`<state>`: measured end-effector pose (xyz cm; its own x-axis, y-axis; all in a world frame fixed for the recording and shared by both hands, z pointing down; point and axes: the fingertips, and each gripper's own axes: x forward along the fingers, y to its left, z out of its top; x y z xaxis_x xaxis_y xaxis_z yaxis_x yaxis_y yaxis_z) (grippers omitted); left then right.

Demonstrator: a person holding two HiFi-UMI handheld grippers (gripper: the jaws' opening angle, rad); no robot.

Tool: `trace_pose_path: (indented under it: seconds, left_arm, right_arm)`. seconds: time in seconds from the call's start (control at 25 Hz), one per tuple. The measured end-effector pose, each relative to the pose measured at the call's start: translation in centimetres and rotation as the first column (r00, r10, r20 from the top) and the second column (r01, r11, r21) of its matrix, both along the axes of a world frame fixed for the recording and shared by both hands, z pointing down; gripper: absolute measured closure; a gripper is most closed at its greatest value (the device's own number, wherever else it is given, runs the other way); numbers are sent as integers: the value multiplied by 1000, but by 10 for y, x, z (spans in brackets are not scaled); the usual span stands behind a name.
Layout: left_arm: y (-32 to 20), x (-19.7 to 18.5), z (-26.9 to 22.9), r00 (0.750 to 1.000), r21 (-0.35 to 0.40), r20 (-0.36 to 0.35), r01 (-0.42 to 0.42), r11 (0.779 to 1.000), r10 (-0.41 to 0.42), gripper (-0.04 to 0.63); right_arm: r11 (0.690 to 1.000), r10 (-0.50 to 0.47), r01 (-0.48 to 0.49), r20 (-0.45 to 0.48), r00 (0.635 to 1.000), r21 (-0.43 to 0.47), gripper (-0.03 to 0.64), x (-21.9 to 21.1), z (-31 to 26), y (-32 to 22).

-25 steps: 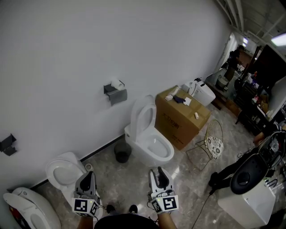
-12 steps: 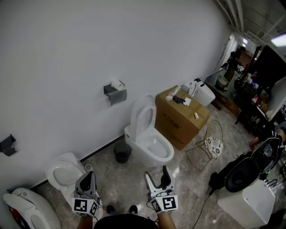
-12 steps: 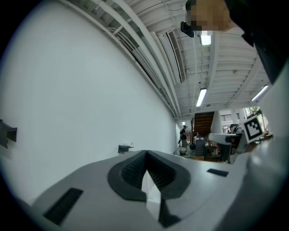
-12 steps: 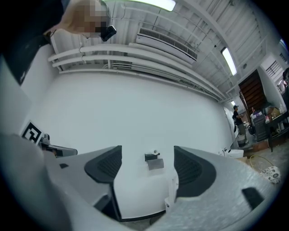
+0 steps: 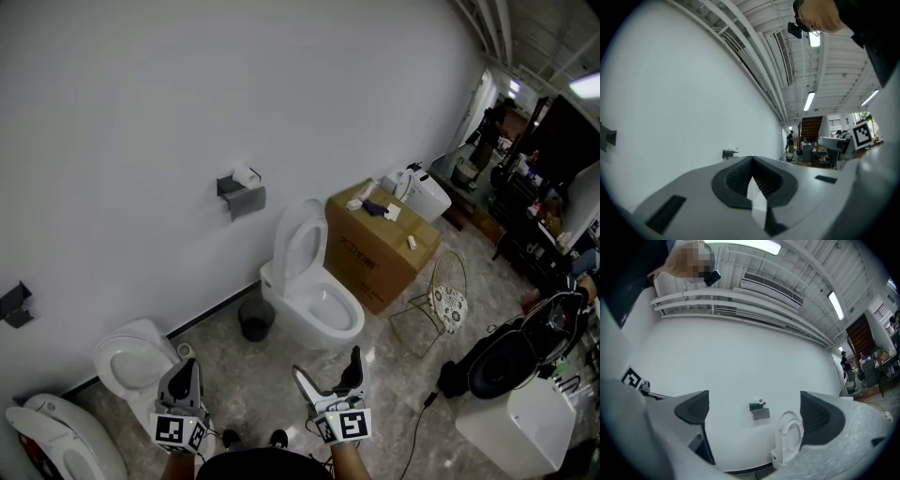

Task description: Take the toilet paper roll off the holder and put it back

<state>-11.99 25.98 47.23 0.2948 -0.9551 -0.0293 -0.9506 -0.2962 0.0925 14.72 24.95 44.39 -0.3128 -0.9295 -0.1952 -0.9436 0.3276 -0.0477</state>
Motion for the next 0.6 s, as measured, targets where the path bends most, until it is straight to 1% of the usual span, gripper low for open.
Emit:
trace_pose_path:
  seconds: [0.32, 0.44, 0.52, 0.6]
  left_arm:
    - [-5, -7, 0, 1000, -8, -5, -5, 1000, 4, 592]
    - [-4, -15, 0, 1000, -6, 10, -11, 1000, 11, 592]
    - [-4, -21, 4, 1000, -8, 18, -21, 1000, 22, 592]
    - [-6, -27, 8, 999, -12, 6, -38, 999, 39, 592]
  right_arm:
    - [1000, 9, -9, -12, 1000, 0, 35, -7, 0, -3]
    - [1000, 21, -21, -18, 1000, -2, 35, -15, 1, -2]
    - [1000, 29, -29, -23, 999, 3, 35, -22, 1, -1]
    - [999, 39, -39, -18, 999, 11, 35, -29, 3, 1]
